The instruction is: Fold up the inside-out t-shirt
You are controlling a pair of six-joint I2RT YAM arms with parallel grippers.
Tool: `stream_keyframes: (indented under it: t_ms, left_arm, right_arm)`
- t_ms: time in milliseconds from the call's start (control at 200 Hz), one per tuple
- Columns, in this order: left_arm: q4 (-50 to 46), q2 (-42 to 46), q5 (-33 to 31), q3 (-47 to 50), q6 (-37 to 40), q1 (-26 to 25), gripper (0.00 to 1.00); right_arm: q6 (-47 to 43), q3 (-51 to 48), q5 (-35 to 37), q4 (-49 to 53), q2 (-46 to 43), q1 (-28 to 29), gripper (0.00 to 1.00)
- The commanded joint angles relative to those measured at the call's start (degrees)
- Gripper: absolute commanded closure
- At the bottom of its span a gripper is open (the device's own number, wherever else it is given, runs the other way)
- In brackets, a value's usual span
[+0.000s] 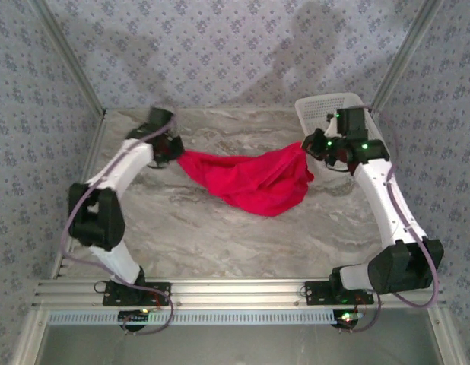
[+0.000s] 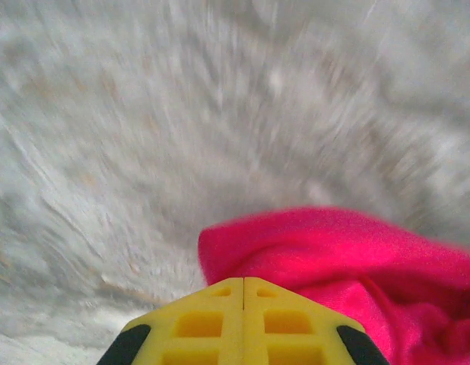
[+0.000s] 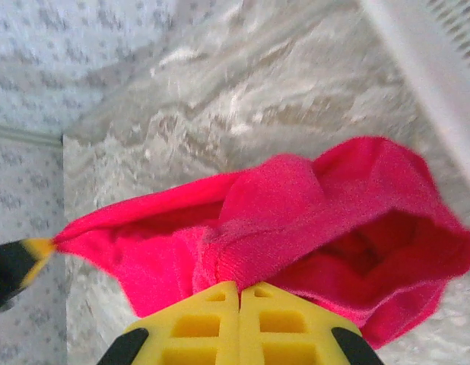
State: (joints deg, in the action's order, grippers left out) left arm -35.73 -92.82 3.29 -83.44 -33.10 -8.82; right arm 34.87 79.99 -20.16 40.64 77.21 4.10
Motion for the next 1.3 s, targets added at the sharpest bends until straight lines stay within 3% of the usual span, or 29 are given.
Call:
stream_keyframes:
  t_ms: [0,195,390,540,695,780,884,1054,1184,1294]
  left_arm:
    - [1.11,8.51,9.58,-1.32,-3.77,8.22,1.00]
    - [8.44,13.19,21.19,2.64,-10.69,14.66,1.00]
    - [10.07,13.13,30.07,0.08,-13.74,19.71,1.00]
    - [19.12,15.01,38.06,-0.86,-23.85,27.56,1.00]
    - [20.70,18.42,39.70,-3.67,-27.85,33.52,1.00]
    - [20.09,21.01,38.62,-3.32,-27.18,34.05,1.00]
    - [16.84,23.22,36.11,-0.35,-22.70,30.85,1.00]
    - [10.83,23.19,28.95,7.06,-11.82,18.53,0.71]
    - [10.88,20.79,22.06,14.27,-6.46,7.20,0.57]
    - [10.21,14.86,14.92,16.81,-2.03,-1.57,0.52]
  right_arm:
    - [-1.04,3.67,0.59,4.74,-0.39,-2.97,1.00]
    - [0.72,5.79,-1.13,4.01,0.09,-3.53,1.00]
    - [-0.24,12.56,-2.59,7.37,1.57,-5.08,1.00]
    - [2.26,19.48,-9.57,6.70,0.93,-8.17,1.00]
    - [5.07,24.75,-13.55,6.37,-1.26,-10.33,1.00]
    - [6.93,23.55,-14.50,4.07,-3.16,-10.27,1.00]
    - [9.25,18.28,-16.27,-0.63,-4.66,-9.01,1.00]
    - [8.77,11.20,-16.35,-3.13,-4.85,-8.50,1.00]
    - [7.86,8.00,-15.54,-3.06,-5.12,-8.59,1.00]
    - [7.68,6.02,-15.37,-3.80,-5.56,-8.50,1.00]
